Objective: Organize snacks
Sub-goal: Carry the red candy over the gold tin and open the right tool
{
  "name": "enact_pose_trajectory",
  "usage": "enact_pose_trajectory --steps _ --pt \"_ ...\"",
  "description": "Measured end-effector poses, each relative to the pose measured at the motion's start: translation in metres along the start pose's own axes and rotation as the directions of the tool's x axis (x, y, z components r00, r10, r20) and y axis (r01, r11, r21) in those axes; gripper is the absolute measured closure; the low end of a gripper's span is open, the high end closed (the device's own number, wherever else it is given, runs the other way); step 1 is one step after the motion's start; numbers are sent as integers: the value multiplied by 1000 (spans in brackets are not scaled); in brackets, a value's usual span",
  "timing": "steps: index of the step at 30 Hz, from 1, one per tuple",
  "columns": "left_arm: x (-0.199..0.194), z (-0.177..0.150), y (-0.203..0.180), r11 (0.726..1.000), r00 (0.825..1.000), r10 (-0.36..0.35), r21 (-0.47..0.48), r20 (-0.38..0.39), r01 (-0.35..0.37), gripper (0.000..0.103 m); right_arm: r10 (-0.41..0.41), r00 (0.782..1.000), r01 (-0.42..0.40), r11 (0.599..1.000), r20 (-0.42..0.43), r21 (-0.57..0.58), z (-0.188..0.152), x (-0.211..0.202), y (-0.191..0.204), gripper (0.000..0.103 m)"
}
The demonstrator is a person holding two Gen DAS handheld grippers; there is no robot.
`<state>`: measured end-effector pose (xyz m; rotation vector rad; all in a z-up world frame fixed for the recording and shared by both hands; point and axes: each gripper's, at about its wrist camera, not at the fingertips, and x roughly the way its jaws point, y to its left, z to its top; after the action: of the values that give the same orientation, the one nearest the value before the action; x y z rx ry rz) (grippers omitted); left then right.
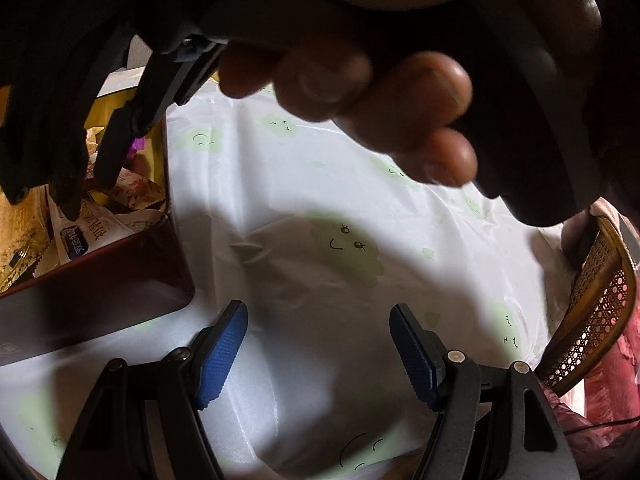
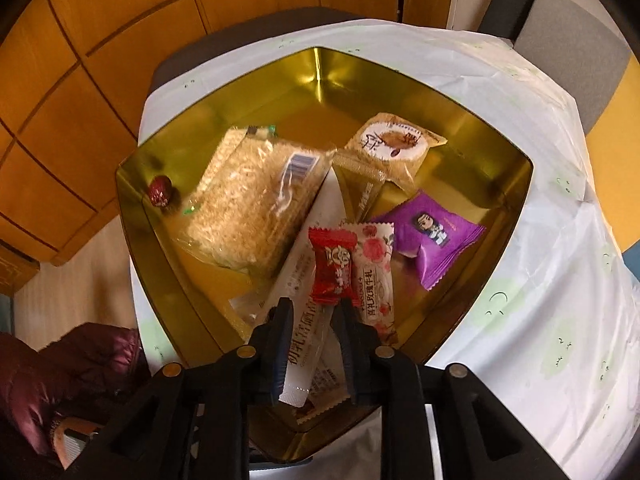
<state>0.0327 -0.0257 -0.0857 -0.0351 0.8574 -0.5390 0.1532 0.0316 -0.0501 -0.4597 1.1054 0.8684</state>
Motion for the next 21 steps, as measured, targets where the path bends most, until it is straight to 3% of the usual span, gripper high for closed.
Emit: enact_pose_trajectory --steps 7,11,15,21 --pt "1 0 0 1000 1000 3 1 1 -3 29 -25 999 25 1000 32 7 -5 -9 -2 81" --pt "1 0 1 1000 1000 2 0 1 -2 29 35 994 -37 999 99 17 2 -23 -1 81" --pt "1 0 0 1000 1000 1 -1 2 -1 29 94 993 -94 996 70 4 9 -11 4 81" --pt "2 0 -3 1000 1000 11 7 3 -11 29 42 999 -43 998 18 49 -2 4 -6 81"
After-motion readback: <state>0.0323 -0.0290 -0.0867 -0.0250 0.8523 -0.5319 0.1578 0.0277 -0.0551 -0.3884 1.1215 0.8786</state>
